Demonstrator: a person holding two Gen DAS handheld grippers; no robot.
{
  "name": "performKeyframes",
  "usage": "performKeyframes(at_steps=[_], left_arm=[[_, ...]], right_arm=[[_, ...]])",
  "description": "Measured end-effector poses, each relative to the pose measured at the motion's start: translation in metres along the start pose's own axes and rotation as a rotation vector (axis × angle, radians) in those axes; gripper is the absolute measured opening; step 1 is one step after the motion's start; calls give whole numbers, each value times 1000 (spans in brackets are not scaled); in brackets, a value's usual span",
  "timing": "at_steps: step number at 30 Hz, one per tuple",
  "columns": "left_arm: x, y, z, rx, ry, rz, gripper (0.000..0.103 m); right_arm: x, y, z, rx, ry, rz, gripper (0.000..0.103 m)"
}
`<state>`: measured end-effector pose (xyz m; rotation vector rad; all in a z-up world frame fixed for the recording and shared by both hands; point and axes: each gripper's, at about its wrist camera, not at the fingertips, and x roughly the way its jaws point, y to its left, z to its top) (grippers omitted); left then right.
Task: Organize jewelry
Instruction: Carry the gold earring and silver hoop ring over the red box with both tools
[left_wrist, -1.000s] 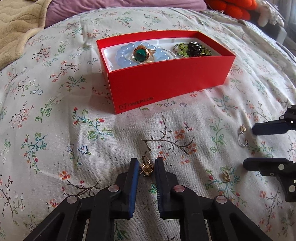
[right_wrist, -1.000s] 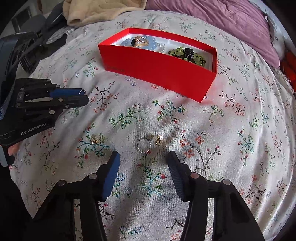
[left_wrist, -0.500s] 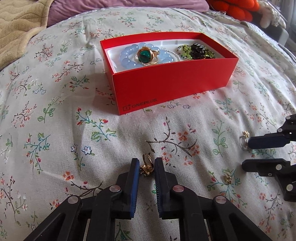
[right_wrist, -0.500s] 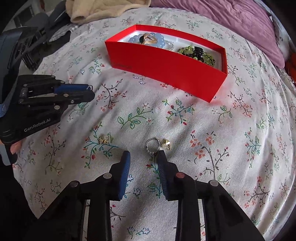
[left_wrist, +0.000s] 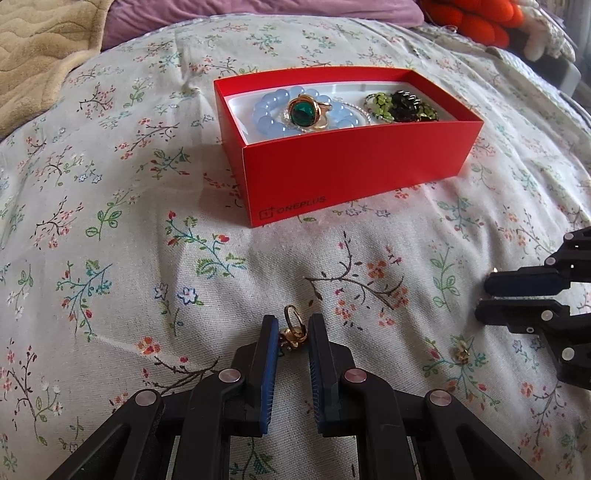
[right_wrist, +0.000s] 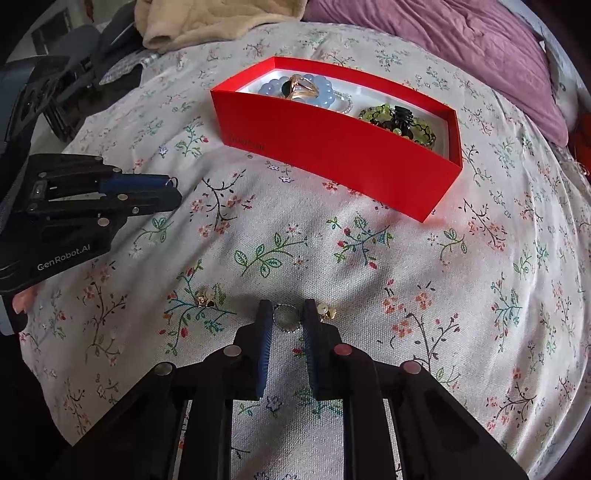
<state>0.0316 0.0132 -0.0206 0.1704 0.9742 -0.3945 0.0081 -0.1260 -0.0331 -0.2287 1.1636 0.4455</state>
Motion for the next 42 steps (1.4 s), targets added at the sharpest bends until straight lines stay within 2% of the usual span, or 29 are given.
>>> performKeyframes(at_steps=[13,24,34,42], left_arm=[[-23,2,12,-40,-36,-16,11],[-38,-3,26,-46,-50,-11,11],[-55,-7,52,-34,-91,-20,11],[-51,0,73,-120,-119,-37,11]], right_arm=[[-33,-6,5,31,-58,41,17],[-51,-12,20,62,-80,28,17],[-66,-22,43,100,-126,21,17],[-73,-36,65,172,-181,40,17]])
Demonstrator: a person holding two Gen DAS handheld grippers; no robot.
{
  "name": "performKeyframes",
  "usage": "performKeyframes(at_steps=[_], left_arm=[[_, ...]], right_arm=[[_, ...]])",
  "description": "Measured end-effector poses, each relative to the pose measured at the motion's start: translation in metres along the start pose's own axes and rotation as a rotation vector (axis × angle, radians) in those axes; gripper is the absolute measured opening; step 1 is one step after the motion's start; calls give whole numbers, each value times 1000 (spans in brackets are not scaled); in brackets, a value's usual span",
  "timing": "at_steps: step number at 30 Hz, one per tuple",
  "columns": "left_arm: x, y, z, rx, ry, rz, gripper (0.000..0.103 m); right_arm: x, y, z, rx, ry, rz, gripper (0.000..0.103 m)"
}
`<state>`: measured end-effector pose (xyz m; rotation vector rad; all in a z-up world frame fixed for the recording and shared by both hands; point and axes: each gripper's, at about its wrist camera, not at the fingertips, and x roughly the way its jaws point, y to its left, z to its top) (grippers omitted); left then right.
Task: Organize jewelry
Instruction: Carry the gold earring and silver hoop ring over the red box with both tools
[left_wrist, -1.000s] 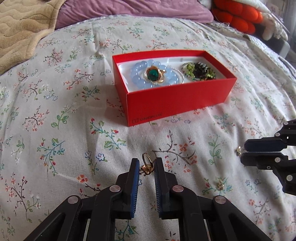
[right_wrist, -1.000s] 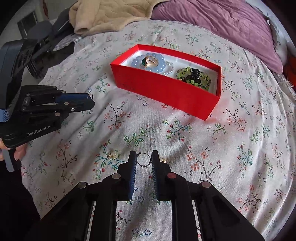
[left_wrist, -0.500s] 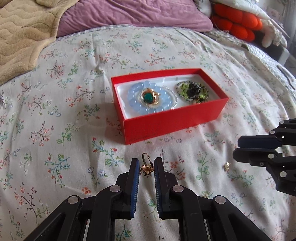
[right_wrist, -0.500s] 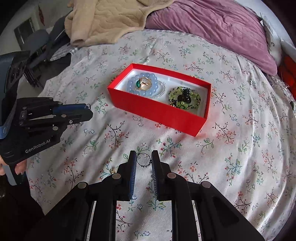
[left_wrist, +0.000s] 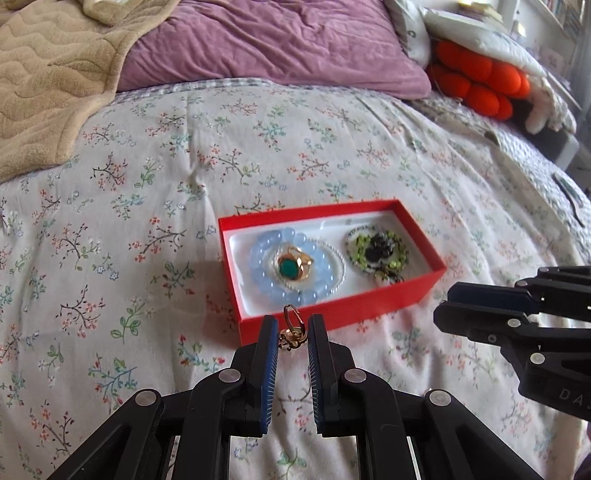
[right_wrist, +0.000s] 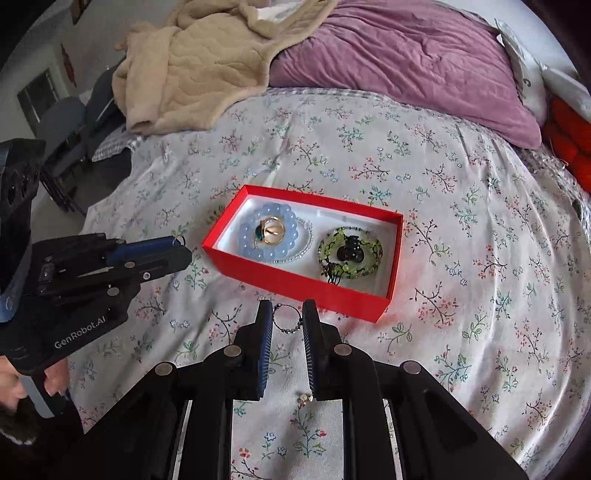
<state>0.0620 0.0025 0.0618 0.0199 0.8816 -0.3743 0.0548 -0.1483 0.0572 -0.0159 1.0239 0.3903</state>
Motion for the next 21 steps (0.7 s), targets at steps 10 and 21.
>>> performKeyframes(at_steps=[10,21], left_arm=[[32,0,12,-50,18,-5,11],[53,2,16,-70,27,13,11]], right_arm=[[17,-14,24,120,-31,30,17],[57,-29,27,189,18,32,18]])
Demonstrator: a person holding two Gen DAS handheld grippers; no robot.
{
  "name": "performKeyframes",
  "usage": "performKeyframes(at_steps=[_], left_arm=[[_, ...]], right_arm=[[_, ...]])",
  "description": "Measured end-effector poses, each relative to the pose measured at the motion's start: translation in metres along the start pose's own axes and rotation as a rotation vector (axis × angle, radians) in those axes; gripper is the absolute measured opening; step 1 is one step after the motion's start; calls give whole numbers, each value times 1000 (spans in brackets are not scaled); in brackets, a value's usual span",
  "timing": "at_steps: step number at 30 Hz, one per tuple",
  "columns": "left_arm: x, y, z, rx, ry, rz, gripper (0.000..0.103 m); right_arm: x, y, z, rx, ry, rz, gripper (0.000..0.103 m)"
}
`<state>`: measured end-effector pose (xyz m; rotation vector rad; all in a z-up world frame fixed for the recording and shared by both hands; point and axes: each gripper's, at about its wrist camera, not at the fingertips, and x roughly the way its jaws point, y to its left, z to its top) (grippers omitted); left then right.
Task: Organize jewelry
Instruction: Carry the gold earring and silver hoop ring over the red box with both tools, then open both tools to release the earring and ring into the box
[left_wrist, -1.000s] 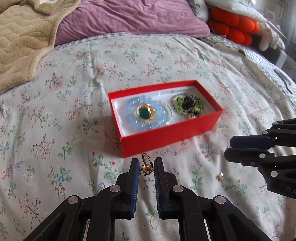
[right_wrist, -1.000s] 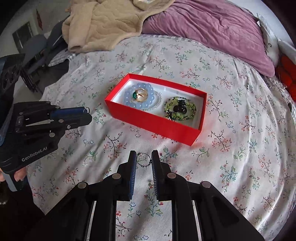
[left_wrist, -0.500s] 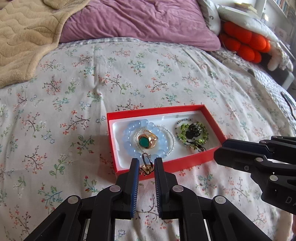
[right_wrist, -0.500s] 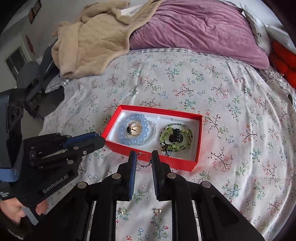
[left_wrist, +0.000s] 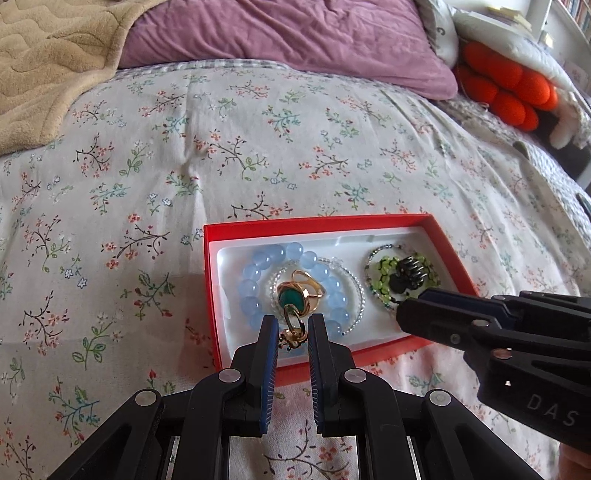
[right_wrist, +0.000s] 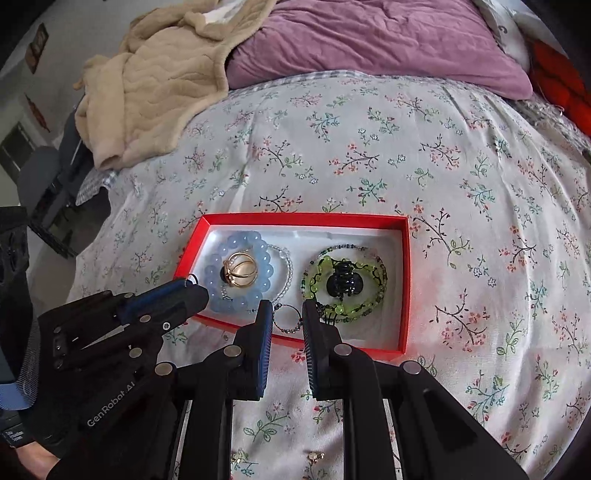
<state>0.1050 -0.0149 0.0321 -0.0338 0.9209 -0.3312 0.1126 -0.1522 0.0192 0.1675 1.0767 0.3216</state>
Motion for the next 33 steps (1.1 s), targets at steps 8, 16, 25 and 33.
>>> performKeyframes(at_steps=[8,16,25,33], left_arm=[[8,4,1,-11,9,5,11],[12,2,0,6,13,10,11],[11,5,0,-12,10,0,11],[12,4,0,1,8,7,12]], right_arm=[[14,-5,1,27,17,4,18],[10,-7,7,31,-2,8,18],[16,-14,22,47,-38,4,18],[21,-13,26,76,-19,54,39]])
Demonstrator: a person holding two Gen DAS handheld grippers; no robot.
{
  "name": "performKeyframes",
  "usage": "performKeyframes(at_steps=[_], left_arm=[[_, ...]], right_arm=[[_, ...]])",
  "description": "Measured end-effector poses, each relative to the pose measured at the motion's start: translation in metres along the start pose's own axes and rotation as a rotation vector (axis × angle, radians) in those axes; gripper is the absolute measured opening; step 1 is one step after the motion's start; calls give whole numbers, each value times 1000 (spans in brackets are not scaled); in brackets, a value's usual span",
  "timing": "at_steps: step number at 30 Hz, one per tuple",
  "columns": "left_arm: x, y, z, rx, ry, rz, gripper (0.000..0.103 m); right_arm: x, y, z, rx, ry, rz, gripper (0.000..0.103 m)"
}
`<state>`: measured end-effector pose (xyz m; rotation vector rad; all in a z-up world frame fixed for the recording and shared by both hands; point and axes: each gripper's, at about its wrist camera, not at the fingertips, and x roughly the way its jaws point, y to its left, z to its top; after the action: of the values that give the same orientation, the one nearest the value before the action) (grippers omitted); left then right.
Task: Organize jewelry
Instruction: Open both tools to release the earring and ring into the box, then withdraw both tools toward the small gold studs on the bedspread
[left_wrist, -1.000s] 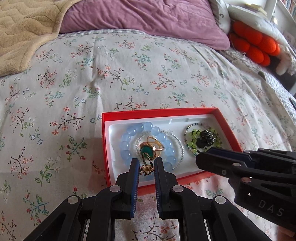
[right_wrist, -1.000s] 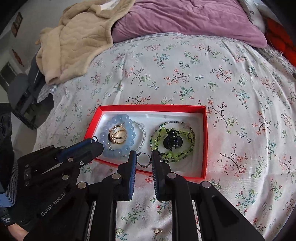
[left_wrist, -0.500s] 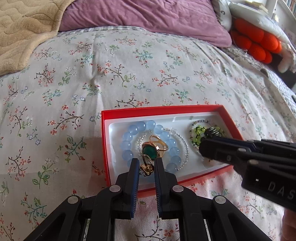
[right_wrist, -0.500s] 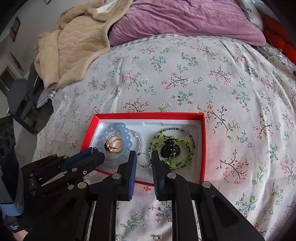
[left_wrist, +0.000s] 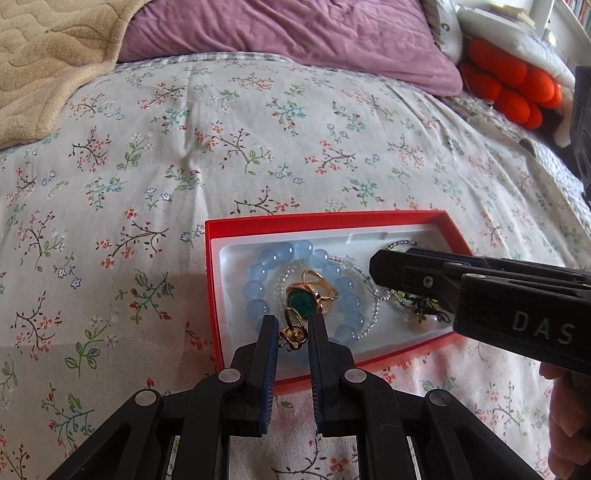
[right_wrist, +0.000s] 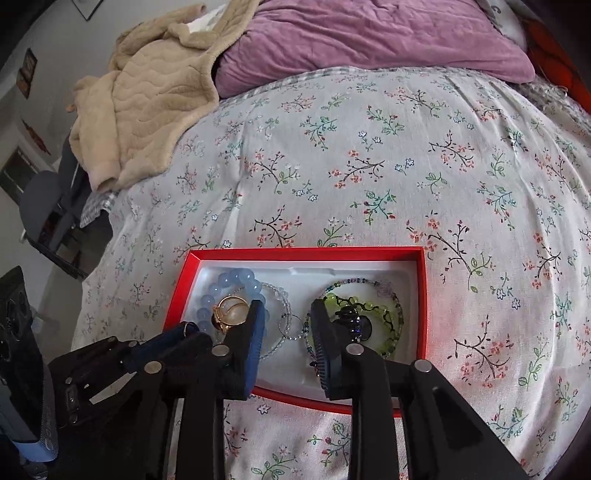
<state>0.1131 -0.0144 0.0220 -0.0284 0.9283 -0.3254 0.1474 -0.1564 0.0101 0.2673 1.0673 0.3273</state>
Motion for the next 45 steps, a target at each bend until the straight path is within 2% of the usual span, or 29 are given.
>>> performKeyframes(at_steps=[1,2,3,6,8,10,15,17,20,25,28,30,34,45], left_arm=[[0,0,0,2,-3,4,12],[-1,0,0,4,-5,5,12],[-1,-1,0,7,-7,7,12],[-4,-3,0,21,-9,6,13],[-6,-5,0,31,-9,7,34],[-8,-8,-1,42,-17,17,45],[-18,-16,-2,77,-33,42,52],[-24,-18,-3,89,-41,44,65],[-33,-23,-6,115,-50,60,77],[-46,-29,-13,140,-38,81,88],[-51,-28,-19,142,-19,139,97],[-52,-24,-24,134,5,182,98],[-55,-13,-34,96,50,205,99],[-57,4,-62,71,126,181,99]], right_arm=[[-2,-1,0,5,-4,2,45],[-3,-2,0,12,-9,6,56],[-6,-3,0,22,-17,10,60],[-14,-5,-1,36,-26,16,60],[-19,-6,-2,35,-32,13,60],[-24,-8,-3,37,-34,10,60],[-39,-12,-7,32,-38,-17,60],[-45,-14,-9,31,-38,-27,60],[-54,-17,-13,31,-37,-40,63],[-70,-20,-22,19,-39,-70,71],[-79,-22,-27,12,-39,-97,76],[-85,-24,-32,4,-37,-119,80],[-95,-25,-43,-27,-31,-157,82],[-105,-29,-89,-195,43,-242,82]])
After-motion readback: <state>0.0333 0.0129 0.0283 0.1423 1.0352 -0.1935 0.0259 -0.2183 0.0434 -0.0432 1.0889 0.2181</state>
